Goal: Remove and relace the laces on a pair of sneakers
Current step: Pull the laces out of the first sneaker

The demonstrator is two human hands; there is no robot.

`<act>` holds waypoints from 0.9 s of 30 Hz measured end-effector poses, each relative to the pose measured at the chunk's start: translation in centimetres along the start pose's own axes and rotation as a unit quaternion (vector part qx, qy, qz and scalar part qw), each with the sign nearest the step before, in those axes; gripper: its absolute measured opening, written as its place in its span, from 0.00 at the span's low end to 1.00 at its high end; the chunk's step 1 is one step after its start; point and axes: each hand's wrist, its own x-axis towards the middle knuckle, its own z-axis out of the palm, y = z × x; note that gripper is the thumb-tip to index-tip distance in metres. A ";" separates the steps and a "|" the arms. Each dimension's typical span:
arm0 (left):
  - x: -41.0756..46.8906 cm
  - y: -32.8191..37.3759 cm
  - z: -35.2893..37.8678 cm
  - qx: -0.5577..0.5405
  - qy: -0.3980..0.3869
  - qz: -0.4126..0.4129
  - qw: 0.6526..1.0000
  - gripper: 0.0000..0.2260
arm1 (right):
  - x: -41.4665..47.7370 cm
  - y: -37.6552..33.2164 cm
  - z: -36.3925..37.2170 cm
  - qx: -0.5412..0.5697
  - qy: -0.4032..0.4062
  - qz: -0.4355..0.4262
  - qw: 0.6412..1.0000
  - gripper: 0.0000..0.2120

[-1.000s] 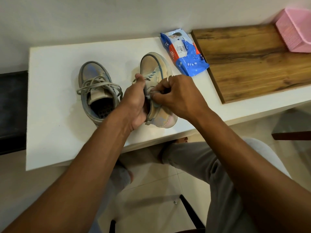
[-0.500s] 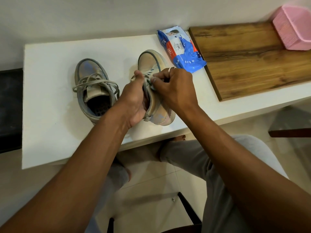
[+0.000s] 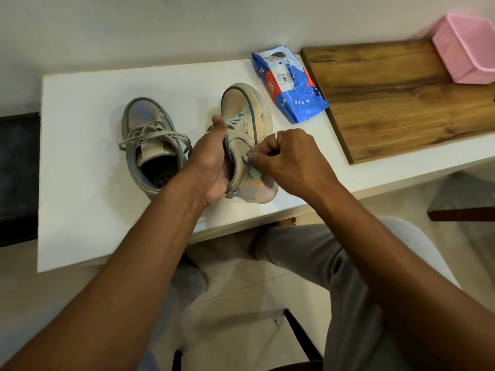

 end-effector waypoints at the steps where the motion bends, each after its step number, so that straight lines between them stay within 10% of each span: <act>1: -0.1 0.0 0.0 0.007 -0.007 0.003 1.000 0.24 | 0.0 0.2 -0.3 0.007 -0.005 -0.010 1.000 0.06; 7: -0.3 -0.3 0.4 0.039 -0.004 0.021 0.999 0.15 | 1.3 0.4 -0.2 0.047 0.094 -0.029 0.994 0.14; 15: -0.5 -0.1 0.5 0.025 0.017 0.024 0.999 0.14 | -0.2 0.3 0.1 -0.034 -0.012 -0.078 0.996 0.07; 27: -0.3 -0.4 0.6 0.040 0.030 0.029 0.998 0.14 | -0.5 1.2 -0.1 -0.039 0.033 -0.070 0.996 0.07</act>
